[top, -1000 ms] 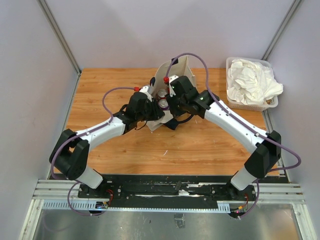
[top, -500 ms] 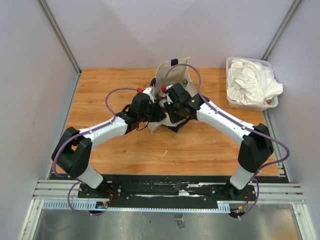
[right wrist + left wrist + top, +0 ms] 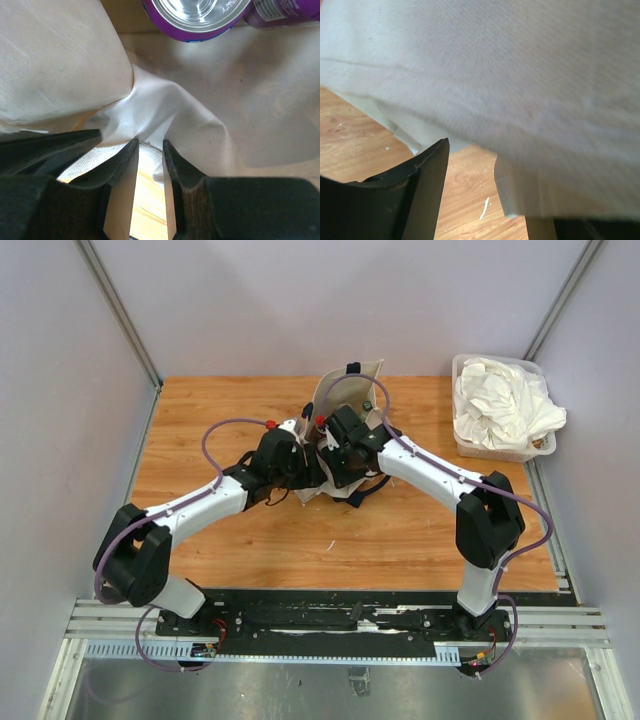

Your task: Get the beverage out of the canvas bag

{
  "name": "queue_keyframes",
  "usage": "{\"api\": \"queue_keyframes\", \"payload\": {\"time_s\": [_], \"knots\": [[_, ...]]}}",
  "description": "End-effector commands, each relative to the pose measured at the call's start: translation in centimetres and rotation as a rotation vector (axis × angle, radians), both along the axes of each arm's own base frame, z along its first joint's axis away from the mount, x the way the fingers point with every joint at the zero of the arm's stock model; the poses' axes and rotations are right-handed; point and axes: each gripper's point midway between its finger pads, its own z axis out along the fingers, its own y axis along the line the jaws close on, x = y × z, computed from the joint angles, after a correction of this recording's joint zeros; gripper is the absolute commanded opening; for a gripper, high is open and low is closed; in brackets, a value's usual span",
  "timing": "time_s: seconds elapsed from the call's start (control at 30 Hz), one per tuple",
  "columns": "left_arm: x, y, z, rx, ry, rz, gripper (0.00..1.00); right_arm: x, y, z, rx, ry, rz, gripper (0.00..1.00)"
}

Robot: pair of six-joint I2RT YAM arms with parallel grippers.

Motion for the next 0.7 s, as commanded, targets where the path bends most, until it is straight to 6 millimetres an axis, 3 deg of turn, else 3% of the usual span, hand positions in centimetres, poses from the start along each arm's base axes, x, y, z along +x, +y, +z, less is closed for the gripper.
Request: {"api": "queue_keyframes", "payload": {"time_s": [0.0, 0.17, 0.3, 0.47, 0.63, 0.67], "knots": [[-0.1, 2.2, 1.2, 0.034, -0.025, 0.044, 0.58, -0.2, -0.6, -1.7, -0.033, 0.067, -0.013, 0.27], [0.4, 3.9, 0.1, 0.045, 0.003, 0.087, 0.31, -0.4, -0.3, -1.0, -0.01, 0.065, -0.011, 0.27], [0.7, 3.9, -0.1, 0.007, 0.015, 0.096, 0.3, -0.9, -0.4, -0.7, 0.0, 0.067, -0.008, 0.27], [1.0, 2.8, 0.9, -0.057, 0.001, 0.078, 0.37, -1.3, -0.7, -0.7, -0.004, 0.072, -0.002, 0.27], [-0.1, 3.3, -1.2, -0.01, 0.062, 0.066, 0.03, -1.4, -1.0, -0.1, 0.0, 0.06, -0.005, 0.29], [-0.4, 3.6, -1.7, 0.002, 0.076, 0.065, 0.01, -1.2, -0.9, 0.2, 0.001, 0.049, -0.005, 0.3]]}}
